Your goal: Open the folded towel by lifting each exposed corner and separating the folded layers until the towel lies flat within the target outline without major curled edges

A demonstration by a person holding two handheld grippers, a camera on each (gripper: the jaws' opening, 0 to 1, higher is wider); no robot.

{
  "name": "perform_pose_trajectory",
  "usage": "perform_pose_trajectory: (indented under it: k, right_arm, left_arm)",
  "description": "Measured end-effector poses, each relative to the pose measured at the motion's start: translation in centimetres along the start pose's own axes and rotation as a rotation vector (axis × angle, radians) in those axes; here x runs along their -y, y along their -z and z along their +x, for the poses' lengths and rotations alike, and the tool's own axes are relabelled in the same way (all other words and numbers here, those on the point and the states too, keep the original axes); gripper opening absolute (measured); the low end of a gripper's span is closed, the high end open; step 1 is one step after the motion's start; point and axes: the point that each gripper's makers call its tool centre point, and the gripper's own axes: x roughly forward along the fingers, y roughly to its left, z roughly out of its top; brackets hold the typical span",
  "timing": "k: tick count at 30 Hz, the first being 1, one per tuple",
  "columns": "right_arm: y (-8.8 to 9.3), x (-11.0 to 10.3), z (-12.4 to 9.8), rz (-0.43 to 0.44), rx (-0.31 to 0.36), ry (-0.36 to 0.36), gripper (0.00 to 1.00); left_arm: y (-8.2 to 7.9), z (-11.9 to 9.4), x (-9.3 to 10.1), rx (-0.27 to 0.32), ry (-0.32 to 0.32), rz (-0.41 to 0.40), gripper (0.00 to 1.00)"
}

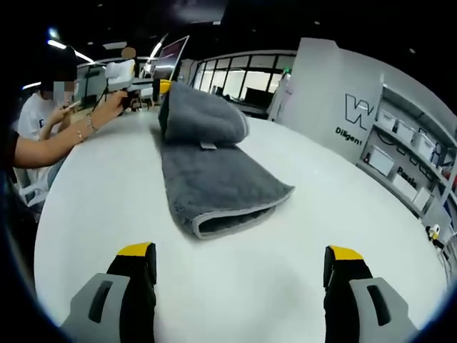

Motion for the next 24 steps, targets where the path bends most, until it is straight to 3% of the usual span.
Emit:
perform_pose_trajectory:
  k: [4,13,24]
  right_arm:
    - [0.2,0.0,0.0,0.000,-0.005,0.001,0.99]
    - [-0.6,-0.1,0.0,0.017,0.035,-0.023,0.99]
    - [-0.7,0.0,0.1,0.017,0.034,-0.025,0.99]
  left_arm:
    - [0.7,-0.4,-1.2,-0.018,-0.026,0.030,0.03]
    - [4.0,-0.7,-4.2,-0.106,-0.073,0.037,0.03]
    - [6.2,-1.4,-4.7,-0.198,-0.075,0.088,0.03]
